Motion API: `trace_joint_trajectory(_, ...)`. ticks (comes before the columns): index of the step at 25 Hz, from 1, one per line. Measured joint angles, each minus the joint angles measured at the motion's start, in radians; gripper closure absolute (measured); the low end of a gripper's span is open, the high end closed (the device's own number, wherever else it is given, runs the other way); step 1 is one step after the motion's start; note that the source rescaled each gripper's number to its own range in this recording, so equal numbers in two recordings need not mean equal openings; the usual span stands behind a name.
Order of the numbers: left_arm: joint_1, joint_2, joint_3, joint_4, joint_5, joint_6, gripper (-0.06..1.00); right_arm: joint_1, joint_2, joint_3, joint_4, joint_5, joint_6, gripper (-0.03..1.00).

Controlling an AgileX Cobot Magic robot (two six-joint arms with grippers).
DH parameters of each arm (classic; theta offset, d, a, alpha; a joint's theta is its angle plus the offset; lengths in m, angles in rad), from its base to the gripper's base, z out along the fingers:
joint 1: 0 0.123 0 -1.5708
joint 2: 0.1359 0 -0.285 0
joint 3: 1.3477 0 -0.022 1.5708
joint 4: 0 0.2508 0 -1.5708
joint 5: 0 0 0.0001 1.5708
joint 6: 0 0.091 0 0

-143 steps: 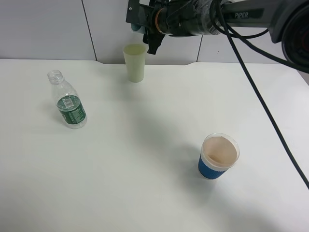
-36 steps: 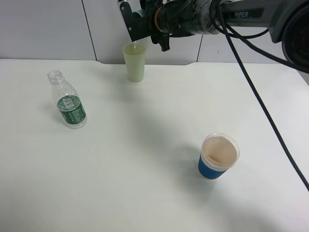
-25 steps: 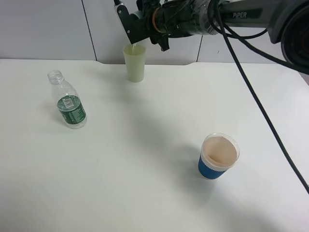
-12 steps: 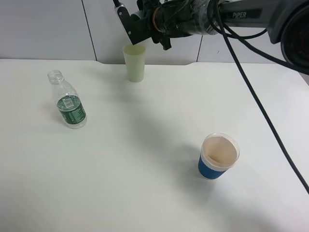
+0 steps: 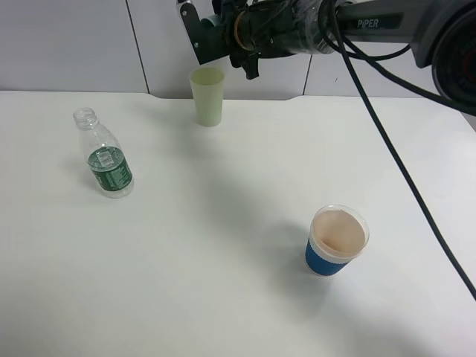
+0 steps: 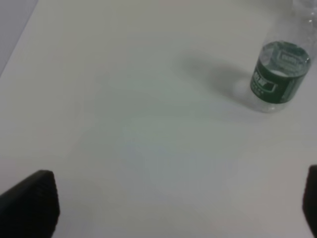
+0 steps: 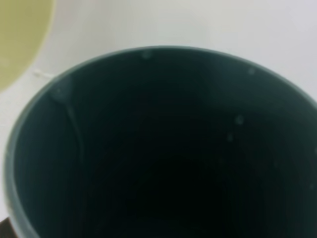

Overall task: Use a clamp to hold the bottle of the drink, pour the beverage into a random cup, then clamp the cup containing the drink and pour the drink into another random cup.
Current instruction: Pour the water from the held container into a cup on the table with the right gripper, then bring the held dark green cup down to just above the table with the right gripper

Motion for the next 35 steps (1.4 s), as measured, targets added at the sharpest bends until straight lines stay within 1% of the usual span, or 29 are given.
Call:
trace_joint_trajectory(3,0.0,0.0,0.0,0.0,0.0,0.0,-0.06,0.0,0.0,0.0,0.045,0.0,0.289,0.96)
trace_joint_trajectory(5,0.0,0.0,0.0,0.0,0.0,0.0,-0.06,0.002,0.0,0.0,0.077,0.004,0.52,0.96)
trace_joint_trajectory(8,0.0,0.0,0.0,0.0,0.0,0.0,-0.06,0.009,-0.001,0.0,0.117,0.039,0.801,0.96)
trace_joint_trajectory(9,0.0,0.0,0.0,0.0,0.0,0.0,-0.06,0.011,-0.001,0.0,0.13,0.054,0.868,0.96)
trace_joint_trajectory(10,0.0,0.0,0.0,0.0,0.0,0.0,-0.06,0.013,-0.002,0.0,0.141,0.068,0.91,0.96)
trace_joint_trajectory(12,0.0,0.0,0.0,0.0,0.0,0.0,-0.06,0.022,-0.007,0.0,0.169,0.086,0.96,0.96)
trace_joint_trajectory(15,0.0,0.0,0.0,0.0,0.0,0.0,-0.06,0.036,-0.025,0.0,0.228,0.084,0.979,0.96)
trace_joint_trajectory(22,0.0,0.0,0.0,0.0,0.0,0.0,-0.06,0.055,-0.074,0.0,0.451,0.056,0.971,0.96)
trace_joint_trajectory(29,0.0,0.0,0.0,0.0,0.0,0.0,-0.06,0.087,-0.131,0.002,0.613,-0.054,0.841,0.96)
trace_joint_trajectory(33,0.0,0.0,0.0,0.0,0.0,0.0,-0.06,0.098,-0.172,0.048,0.749,-0.181,0.71,0.96)
trace_joint_trajectory(35,0.0,0.0,0.0,0.0,0.0,0.0,-0.06,0.102,-0.19,0.095,0.853,-0.253,0.615,0.96)
